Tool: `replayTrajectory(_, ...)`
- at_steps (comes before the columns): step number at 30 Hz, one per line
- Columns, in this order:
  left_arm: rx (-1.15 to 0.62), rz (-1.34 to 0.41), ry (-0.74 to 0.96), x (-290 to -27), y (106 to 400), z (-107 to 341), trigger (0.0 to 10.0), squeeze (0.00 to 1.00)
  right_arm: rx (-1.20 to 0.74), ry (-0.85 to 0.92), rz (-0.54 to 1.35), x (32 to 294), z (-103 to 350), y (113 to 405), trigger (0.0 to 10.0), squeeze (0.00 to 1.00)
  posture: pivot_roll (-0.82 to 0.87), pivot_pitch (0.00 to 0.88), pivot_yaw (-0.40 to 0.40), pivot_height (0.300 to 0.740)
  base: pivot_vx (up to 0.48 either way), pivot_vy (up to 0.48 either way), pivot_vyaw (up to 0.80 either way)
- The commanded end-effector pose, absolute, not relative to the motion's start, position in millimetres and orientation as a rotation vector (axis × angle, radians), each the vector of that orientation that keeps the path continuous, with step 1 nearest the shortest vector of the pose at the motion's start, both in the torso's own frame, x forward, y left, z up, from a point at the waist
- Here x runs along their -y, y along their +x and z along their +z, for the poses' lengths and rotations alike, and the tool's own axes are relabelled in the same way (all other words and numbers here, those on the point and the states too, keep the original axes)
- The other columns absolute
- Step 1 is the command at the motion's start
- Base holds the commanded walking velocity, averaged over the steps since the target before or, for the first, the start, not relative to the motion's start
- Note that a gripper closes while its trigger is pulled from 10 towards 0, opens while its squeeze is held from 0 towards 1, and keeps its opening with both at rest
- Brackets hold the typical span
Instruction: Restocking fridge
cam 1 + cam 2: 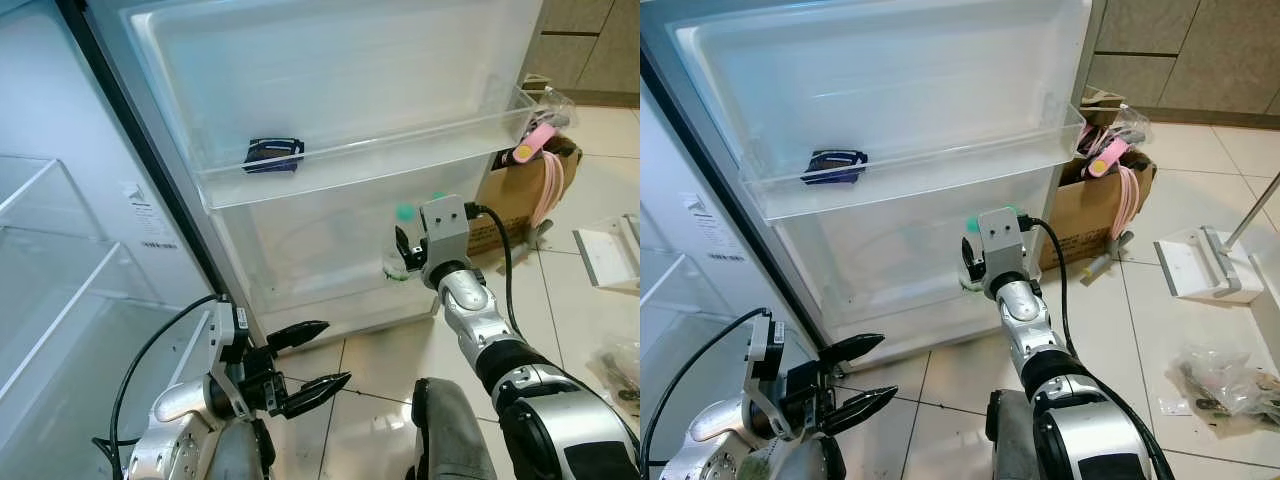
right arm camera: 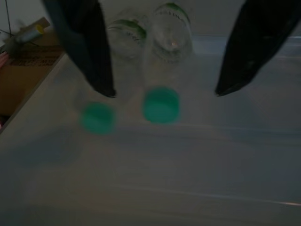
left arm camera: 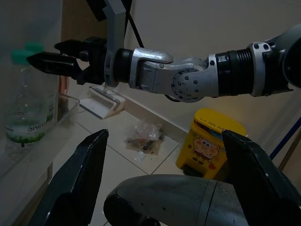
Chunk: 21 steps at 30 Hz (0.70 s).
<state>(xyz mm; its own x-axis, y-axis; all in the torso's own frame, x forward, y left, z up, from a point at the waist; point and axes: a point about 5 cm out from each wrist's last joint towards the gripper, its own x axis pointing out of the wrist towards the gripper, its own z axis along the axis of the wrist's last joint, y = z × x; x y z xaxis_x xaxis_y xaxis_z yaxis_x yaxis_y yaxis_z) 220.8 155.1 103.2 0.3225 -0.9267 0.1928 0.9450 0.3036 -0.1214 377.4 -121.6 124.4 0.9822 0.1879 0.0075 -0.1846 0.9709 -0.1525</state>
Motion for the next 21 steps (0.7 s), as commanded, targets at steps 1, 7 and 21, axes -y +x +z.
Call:
replayTrajectory(1,0.080,-1.254,-0.208,-157,219,104,10.0,0.00,0.050,-0.144,0.184,122,133,381,10.0,0.11,-0.04,0.140,0.000,0.477,0.000,0.000,0.00)
replayTrajectory(7,0.079,-1.255,-0.210,-157,219,104,10.0,0.00,0.143,-0.066,0.246,117,152,384,10.0,0.00,-0.04,0.138,-0.001,0.477,0.000,0.000,0.00)
replayTrajectory(21,0.083,-1.276,-0.218,-155,218,105,10.0,0.00,0.288,0.090,0.762,110,193,361,10.0,0.00,-0.05,0.128,-0.006,0.477,0.000,0.000,0.00)
